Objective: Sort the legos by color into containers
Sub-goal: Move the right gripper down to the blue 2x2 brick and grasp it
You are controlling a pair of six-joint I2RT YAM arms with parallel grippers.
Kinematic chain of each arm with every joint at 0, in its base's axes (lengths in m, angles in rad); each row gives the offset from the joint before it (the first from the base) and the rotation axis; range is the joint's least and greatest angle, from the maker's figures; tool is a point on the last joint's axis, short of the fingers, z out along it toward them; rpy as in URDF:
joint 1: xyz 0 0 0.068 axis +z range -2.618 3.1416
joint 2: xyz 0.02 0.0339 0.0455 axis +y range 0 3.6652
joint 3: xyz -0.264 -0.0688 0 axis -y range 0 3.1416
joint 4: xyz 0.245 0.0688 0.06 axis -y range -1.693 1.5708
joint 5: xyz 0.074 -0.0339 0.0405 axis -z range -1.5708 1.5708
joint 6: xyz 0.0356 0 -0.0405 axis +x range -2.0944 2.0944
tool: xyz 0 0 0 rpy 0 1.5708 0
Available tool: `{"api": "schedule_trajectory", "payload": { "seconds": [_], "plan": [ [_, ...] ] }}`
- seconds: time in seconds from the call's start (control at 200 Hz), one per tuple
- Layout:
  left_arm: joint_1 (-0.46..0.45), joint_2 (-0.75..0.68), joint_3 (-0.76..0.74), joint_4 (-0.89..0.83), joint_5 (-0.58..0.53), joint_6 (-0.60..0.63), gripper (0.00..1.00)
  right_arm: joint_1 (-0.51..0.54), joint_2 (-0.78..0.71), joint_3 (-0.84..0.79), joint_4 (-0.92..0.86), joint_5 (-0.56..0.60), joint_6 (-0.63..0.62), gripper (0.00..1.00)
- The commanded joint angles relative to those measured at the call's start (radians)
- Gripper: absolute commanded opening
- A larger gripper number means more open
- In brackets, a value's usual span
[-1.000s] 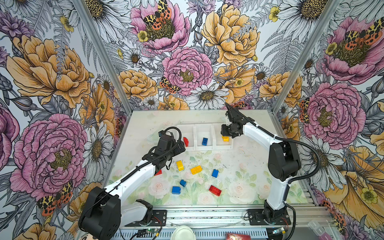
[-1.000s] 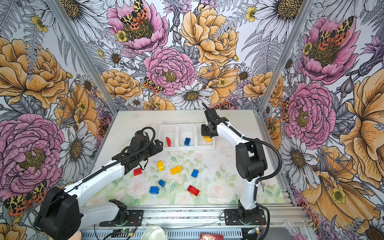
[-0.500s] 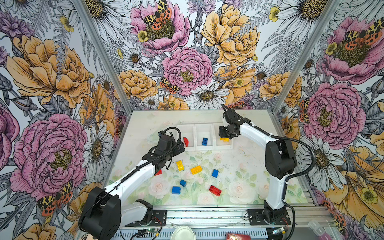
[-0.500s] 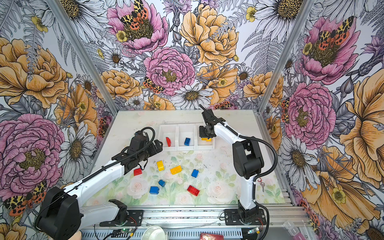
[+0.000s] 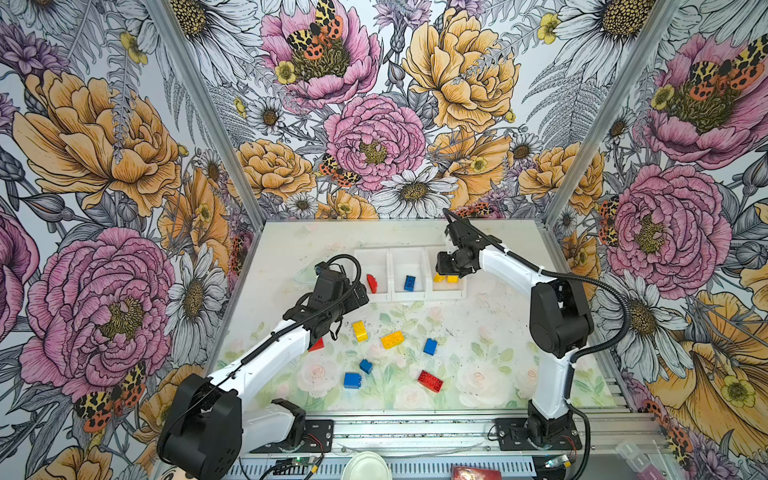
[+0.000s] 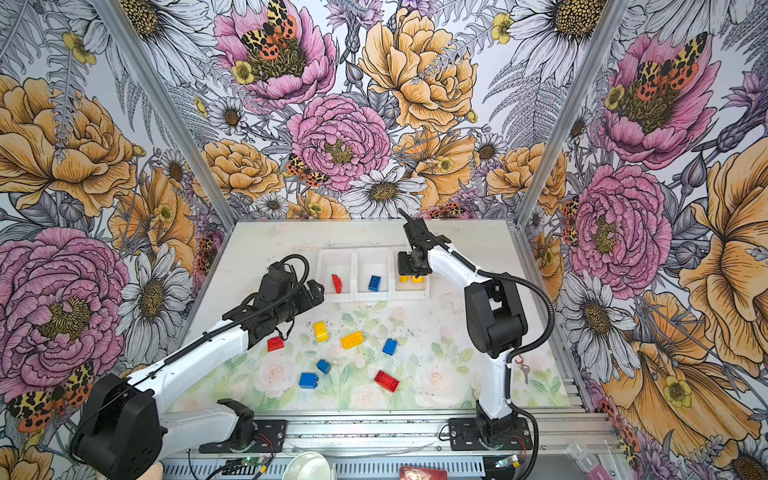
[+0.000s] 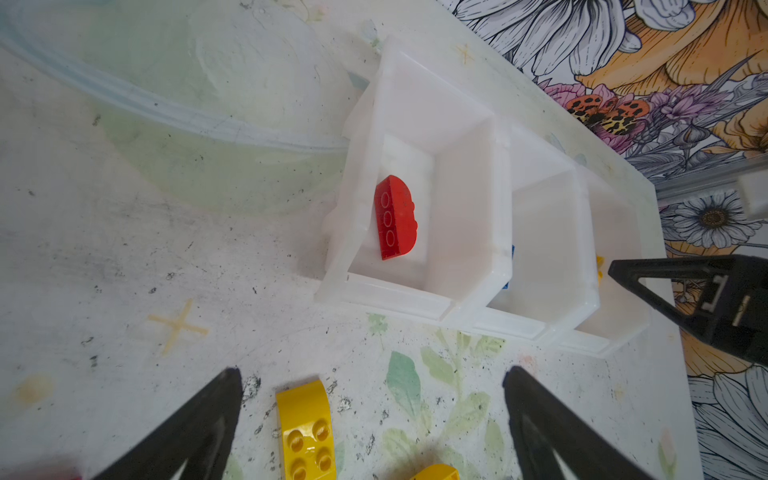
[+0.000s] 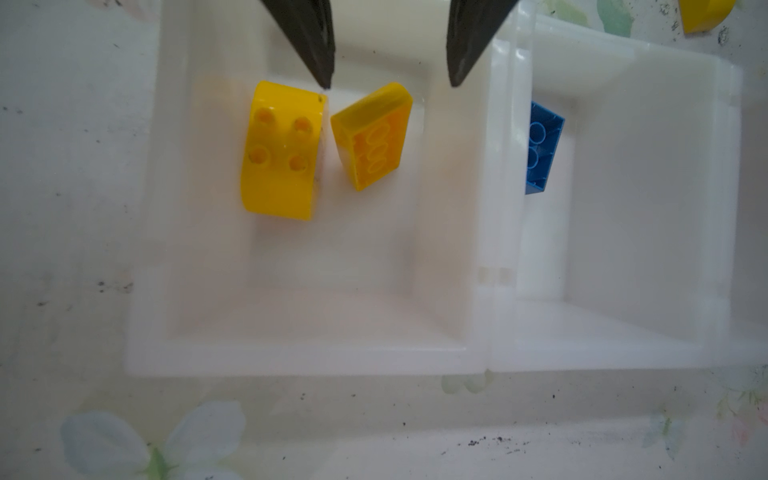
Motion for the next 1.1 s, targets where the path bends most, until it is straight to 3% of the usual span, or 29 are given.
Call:
{"api": "schedule_trajectory", "payload": {
  "seconds": [0.0,0.66,1.096],
  "plan": [
    [0.009,-0.012,-0.005,-0.010,0.006,-0.017,0.99,0.010,-0.016,0.005,-0.005,-0.007,0.007,0.47],
    [0.024,-0.029,-0.021,-0.012,0.018,-0.009,0.99,0.107,-0.365,-0.401,-0.002,-0.058,0.228,0.65],
    [0.024,-0.052,-0.042,-0.023,0.019,-0.016,0.99,0.315,-0.372,-0.553,-0.024,-0.072,0.416,0.67]
  ]
}}
